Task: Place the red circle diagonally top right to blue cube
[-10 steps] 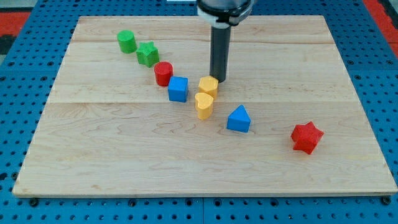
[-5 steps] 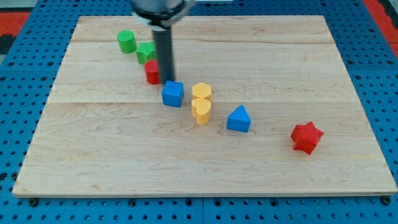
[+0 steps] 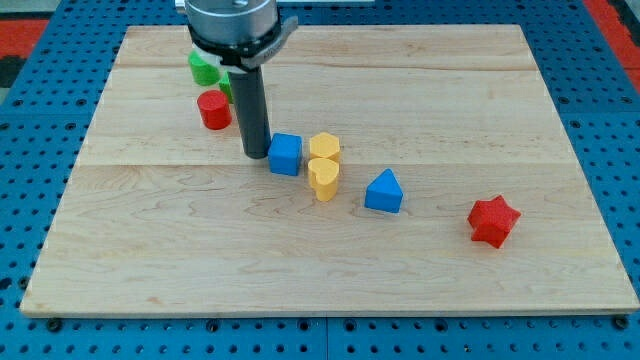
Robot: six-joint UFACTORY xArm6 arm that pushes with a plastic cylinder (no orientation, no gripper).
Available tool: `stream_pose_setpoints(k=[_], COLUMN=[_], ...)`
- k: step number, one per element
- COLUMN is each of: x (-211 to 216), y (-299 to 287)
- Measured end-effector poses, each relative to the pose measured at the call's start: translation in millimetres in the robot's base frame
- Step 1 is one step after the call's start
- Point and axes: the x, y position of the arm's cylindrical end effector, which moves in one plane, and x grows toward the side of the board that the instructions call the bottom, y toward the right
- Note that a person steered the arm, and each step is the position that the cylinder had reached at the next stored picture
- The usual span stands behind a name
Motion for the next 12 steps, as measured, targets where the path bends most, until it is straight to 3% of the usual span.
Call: stream_pose_setpoints(k=[1,2,3,4,6,8,9,10,11,12], x=[23,34,27,-16,-96,-56,-33,-9,-21,-38], y=[9,-45,-117,-158,-84,-22,-78,-43,-29,21])
